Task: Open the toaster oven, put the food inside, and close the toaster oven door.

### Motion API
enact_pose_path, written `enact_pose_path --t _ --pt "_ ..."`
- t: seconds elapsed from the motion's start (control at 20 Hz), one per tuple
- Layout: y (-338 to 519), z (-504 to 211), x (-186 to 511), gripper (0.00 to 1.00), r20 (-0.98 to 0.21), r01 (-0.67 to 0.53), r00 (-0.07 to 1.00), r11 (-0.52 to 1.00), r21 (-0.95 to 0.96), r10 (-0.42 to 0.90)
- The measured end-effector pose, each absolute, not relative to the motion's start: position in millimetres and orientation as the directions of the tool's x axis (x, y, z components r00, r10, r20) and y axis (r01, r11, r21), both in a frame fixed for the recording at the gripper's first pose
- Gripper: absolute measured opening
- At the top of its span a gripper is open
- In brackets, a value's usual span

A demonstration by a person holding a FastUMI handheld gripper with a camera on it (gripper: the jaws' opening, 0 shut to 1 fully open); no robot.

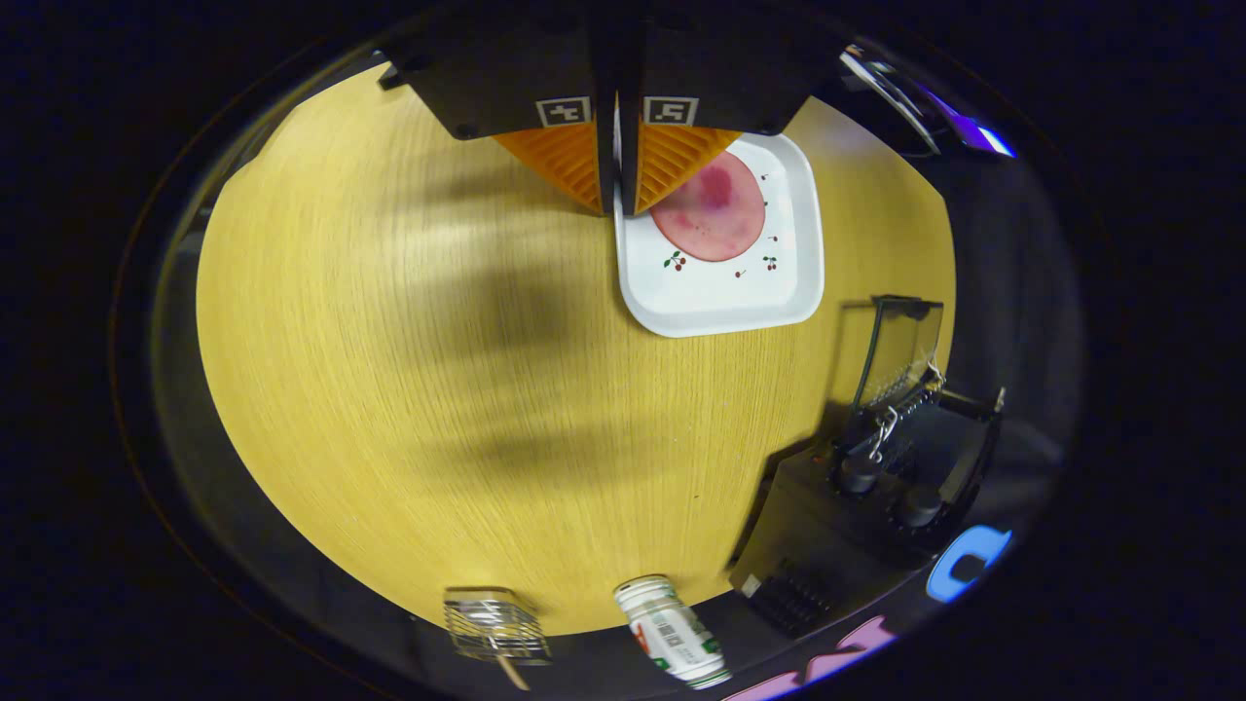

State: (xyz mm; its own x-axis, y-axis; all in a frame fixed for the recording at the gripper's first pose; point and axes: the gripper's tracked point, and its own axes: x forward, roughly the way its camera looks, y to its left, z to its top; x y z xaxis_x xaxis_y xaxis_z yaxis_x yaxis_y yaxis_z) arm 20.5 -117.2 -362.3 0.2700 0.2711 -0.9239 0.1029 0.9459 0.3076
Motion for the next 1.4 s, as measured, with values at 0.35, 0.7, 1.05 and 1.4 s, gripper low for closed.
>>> enact_pose_path --t 0.35,0.7,1.05,1.4 --pt "-97.3 -337.3 -2.2 0.05 -0.847 0.387 0.389 0.771 0.506 0.362" --pt "-95.9 -292.7 -30.5 0.05 -0.777 0.443 0.527 0.669 0.597 0.344" --pt "-44.9 -252.4 -49.7 0.05 -0.688 0.44 0.624 0.561 0.701 0.37" --pt "39.2 -229.3 -18.7 0.05 -0.612 0.378 0.645 0.504 0.776 0.458"
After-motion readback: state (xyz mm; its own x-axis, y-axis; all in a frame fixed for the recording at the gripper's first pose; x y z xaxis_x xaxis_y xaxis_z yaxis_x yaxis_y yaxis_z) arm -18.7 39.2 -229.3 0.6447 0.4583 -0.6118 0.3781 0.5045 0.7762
